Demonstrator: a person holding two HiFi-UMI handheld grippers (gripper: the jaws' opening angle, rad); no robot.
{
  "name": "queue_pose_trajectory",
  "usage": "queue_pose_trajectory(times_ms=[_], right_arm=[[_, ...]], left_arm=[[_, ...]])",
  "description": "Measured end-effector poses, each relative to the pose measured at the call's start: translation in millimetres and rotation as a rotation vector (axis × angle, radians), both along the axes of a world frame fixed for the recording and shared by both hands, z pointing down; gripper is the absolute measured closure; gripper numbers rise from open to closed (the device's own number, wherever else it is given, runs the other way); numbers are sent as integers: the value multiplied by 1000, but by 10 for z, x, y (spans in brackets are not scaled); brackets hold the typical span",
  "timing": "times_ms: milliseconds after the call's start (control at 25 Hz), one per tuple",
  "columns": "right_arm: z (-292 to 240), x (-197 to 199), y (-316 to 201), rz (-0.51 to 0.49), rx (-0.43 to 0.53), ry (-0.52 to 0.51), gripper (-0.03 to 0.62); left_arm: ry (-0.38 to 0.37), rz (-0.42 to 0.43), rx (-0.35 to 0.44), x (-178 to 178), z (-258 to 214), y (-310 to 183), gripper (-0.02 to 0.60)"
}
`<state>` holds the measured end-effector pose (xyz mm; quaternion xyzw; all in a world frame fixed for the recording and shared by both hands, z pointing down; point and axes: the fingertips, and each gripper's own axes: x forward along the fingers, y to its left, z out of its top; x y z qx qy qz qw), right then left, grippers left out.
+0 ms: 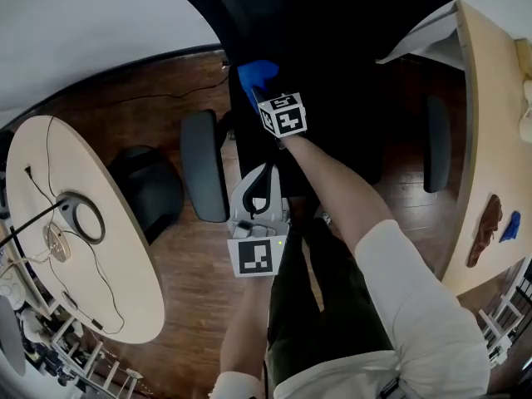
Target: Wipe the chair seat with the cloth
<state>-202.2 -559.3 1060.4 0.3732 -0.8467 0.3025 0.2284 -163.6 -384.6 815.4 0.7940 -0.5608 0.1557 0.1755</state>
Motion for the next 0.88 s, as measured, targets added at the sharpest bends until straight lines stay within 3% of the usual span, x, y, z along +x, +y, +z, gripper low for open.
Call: queue_pose_trajectory(times_ms=[160, 360, 480, 720, 800, 880], right_arm=[[306, -363, -22, -83, -36, 25, 496], [532, -162, -97, -74, -45, 63, 496], [526, 481, -263, 4, -56, 117, 497], [588, 2558, -544, 241, -133, 259, 497], [601, 2986, -535, 288, -161, 281, 497], [587, 3130, -516, 293, -162, 283, 497]], left_arm=[[2, -14, -20, 32, 197, -47, 552], [4, -7, -49, -11, 379, 80, 551], [10, 6, -41, -30, 347, 138, 551], [7, 64, -5, 367, 306, 83, 551], [-2, 92, -5, 515, 312, 60, 551], [-34, 115, -21, 625, 320, 36, 551]])
